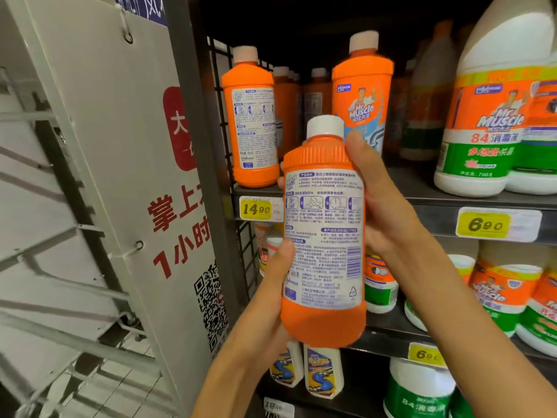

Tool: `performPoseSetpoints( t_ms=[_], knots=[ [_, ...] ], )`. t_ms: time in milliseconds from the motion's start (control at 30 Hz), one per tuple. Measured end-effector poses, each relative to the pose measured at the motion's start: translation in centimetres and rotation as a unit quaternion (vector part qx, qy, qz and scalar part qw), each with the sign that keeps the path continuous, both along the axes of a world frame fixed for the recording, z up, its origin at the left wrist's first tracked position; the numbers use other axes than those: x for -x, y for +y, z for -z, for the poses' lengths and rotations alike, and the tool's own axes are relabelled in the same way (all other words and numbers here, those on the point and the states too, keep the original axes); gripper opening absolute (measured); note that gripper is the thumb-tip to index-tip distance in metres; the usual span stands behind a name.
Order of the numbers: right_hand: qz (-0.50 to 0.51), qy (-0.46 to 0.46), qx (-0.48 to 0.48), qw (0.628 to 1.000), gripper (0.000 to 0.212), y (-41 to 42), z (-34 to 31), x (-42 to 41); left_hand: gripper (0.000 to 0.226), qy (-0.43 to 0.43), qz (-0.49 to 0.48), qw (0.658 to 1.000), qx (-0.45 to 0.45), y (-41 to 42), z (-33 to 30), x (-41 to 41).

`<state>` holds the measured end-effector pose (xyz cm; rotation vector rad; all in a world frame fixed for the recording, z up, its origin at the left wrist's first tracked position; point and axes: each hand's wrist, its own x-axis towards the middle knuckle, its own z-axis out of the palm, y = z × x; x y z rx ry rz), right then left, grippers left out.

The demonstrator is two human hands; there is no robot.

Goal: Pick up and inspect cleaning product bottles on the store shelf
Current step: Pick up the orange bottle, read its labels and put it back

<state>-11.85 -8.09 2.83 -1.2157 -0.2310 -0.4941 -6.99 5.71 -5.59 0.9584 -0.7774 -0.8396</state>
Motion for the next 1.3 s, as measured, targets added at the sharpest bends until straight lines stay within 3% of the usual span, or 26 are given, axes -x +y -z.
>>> performPoseSetpoints(
  t_ms=[67, 100, 200, 267, 333, 467, 533, 633, 667, 767, 833, 900, 1000, 1133, 1233, 1300],
  knots=[
    [0.072, -0.018, 0.048, 0.996, 0.047, 0.0, -0.2, 0.4, 0.075, -0.075, -0.051, 0.996, -0.006, 0.1, -0.2, -0.2],
    [0.119, -0.023, 0.074, 0.990, 0.040, 0.0, -0.3, 0.6, 0.072, -0.109, -0.078, 0.991, -0.014, 0.0, -0.3, -0.1],
    [0.184, 0.001, 0.084, 0.979, 0.047, 0.7, -0.5, 0.5, 0.040, -0.147, -0.137, 0.979, -0.026, -0.9, -0.5, 0.5],
    [0.164, 0.038, 0.073, 0.983, 0.050, 0.7, -0.8, 0.5, 0.036, -0.124, -0.160, 0.979, -0.023, -1.3, -0.4, 0.8],
    [0.115, 0.066, 0.019, 0.991, 0.055, 0.4, -1.2, 0.8, 0.042, -0.067, -0.134, 0.989, -0.008, -1.0, -0.1, 0.8],
    [0.025, 0.070, -0.089, 0.993, 0.081, -0.1, -1.2, 0.8, 0.081, 0.100, 0.032, 0.994, 0.040, -0.6, -0.1, 0.9],
    [-0.022, 0.061, -0.122, 0.990, 0.099, 0.2, -0.9, 0.5, 0.099, 0.138, 0.074, 0.987, 0.037, -1.0, 0.0, 1.1],
    [-0.025, 0.027, -0.102, 0.994, 0.109, 0.1, -0.7, 0.5, 0.105, 0.130, 0.078, 0.988, 0.022, -1.5, 0.7, 1.2],
    [-0.012, 0.019, -0.083, 0.996, 0.100, -0.1, -0.8, 0.7, 0.098, 0.112, 0.067, 0.991, 0.024, -1.5, 0.7, 0.9],
    [0.106, 0.011, 0.033, 0.994, 0.041, -0.4, -1.5, 1.6, 0.068, -0.011, -0.045, 0.999, 0.012, -1.6, 0.2, -0.5],
    [0.201, 0.013, 0.105, 0.974, 0.043, -0.1, -1.9, 1.7, 0.051, -0.092, -0.111, 0.989, -0.028, -2.4, -0.6, -0.6],
    [0.240, 0.016, 0.117, 0.963, 0.049, 0.3, -1.8, 1.4, 0.035, -0.137, -0.144, 0.979, -0.034, -3.2, -0.6, 0.3],
    [0.221, 0.041, 0.111, 0.968, 0.053, 0.1, -1.7, 1.2, 0.044, -0.137, -0.181, 0.974, 0.013, -3.5, 0.3, 1.7],
    [0.120, 0.028, 0.042, 0.991, 0.040, -1.1, -1.5, 1.1, 0.057, -0.083, -0.151, 0.985, 0.020, -2.8, -0.3, 1.6],
    [0.032, 0.032, -0.009, 0.999, 0.031, -1.2, -0.8, 1.0, 0.036, -0.022, -0.080, 0.996, 0.016, -2.4, -0.7, 2.1],
    [0.014, 0.022, -0.019, 0.999, 0.019, -1.2, -0.7, 0.8, 0.035, 0.019, -0.060, 0.998, 0.032, -2.1, -0.9, 2.4]
  ],
)
